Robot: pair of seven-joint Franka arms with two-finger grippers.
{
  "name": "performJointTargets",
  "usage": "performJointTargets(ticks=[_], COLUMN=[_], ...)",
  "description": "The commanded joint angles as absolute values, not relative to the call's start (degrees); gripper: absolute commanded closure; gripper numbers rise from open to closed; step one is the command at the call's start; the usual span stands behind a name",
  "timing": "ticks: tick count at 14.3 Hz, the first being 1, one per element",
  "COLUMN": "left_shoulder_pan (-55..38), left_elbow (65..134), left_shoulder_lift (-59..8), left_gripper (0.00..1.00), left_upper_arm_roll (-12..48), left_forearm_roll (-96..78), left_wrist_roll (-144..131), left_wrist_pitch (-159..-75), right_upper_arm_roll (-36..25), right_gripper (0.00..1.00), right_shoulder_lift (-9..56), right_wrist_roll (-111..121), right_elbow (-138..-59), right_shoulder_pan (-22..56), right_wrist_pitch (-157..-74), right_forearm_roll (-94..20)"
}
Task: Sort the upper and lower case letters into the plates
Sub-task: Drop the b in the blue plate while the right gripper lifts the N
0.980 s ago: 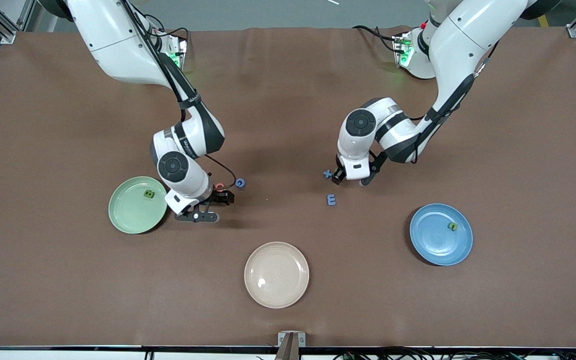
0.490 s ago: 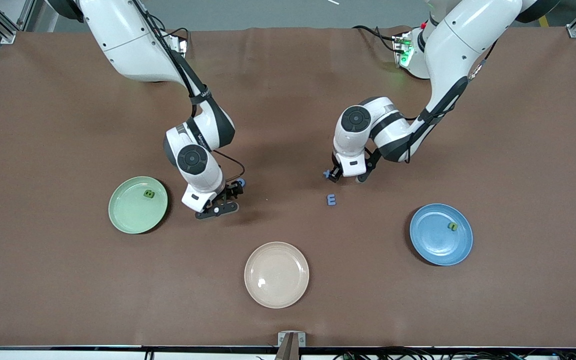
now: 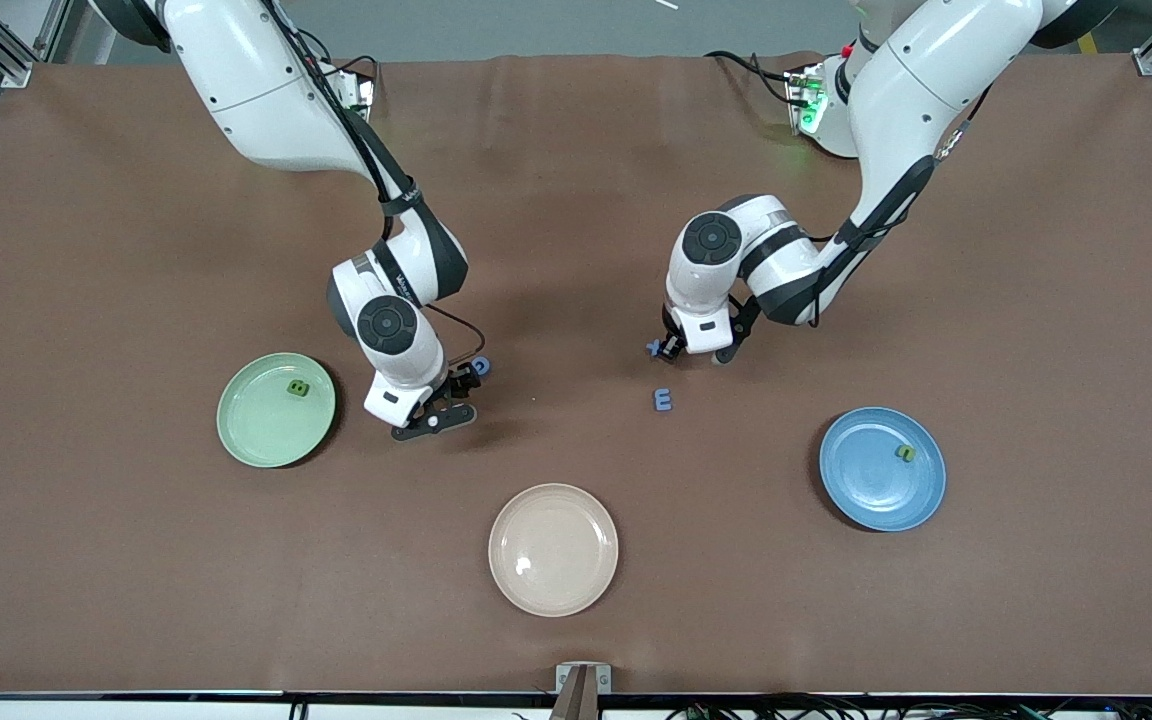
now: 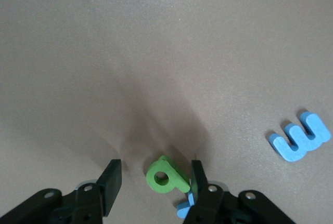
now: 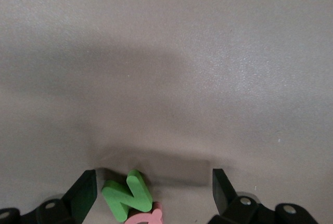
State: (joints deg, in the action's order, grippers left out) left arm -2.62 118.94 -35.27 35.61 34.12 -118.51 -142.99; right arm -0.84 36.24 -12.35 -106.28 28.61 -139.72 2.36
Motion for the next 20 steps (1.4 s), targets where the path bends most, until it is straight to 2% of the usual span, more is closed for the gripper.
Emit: performJointTargets(ticks=[1, 3, 6, 8, 11, 14, 18, 20], left_shoulder_pan=[-2.8, -2.8, -2.7, -1.9, -0.7, 2.4, 9.1, 12.4], left_elbow=[119.3, 119.1, 118.7, 118.3, 115.5, 110.1, 108.3, 107.0], left_shoulder_lift=[-35.8, -35.8, -35.7, -35.2, -34.0, -33.7, -33.3, -32.6], left_gripper=[0.43, 0.53, 0.81, 0.95, 0.98, 0.99, 0.99, 0.99], left_upper_arm_roll=[35.5, 35.5, 35.5, 35.5, 35.2, 35.5, 35.5, 35.7], left_forearm_roll=[36.3, 36.3, 36.3, 36.3, 36.3, 35.4, 35.3, 35.2], left_wrist_roll=[-120.6, -120.6, -120.2, -119.1, -113.1, -103.3, -88.7, -80.3], left_wrist_pitch=[-144.2, -144.2, -144.1, -143.9, -141.3, -132.6, -131.0, -129.3], right_upper_arm_roll=[-0.7, -0.7, -0.7, -0.7, -0.7, -0.7, -0.8, -0.8], right_gripper=[0.02, 0.02, 0.02, 0.02, 0.02, 0.04, 0.15, 0.26], right_shoulder_lift=[36.2, 36.2, 36.2, 36.2, 36.1, 36.1, 36.0, 35.9], right_wrist_roll=[-12.3, -12.6, -12.7, -12.7, -12.7, -11.9, -11.6, -11.6], right_elbow=[-107.0, -107.0, -106.8, -106.8, -107.0, -107.7, -108.0, -108.0], right_shoulder_pan=[28.7, 28.9, 28.8, 28.8, 28.9, 28.8, 28.7, 28.7], right_wrist_pitch=[-140.4, -140.5, -140.4, -140.5, -140.4, -140.5, -140.4, -140.4], right_forearm_roll=[2.9, 2.6, 2.5, 2.5, 2.5, 2.5, 3.2, 3.3])
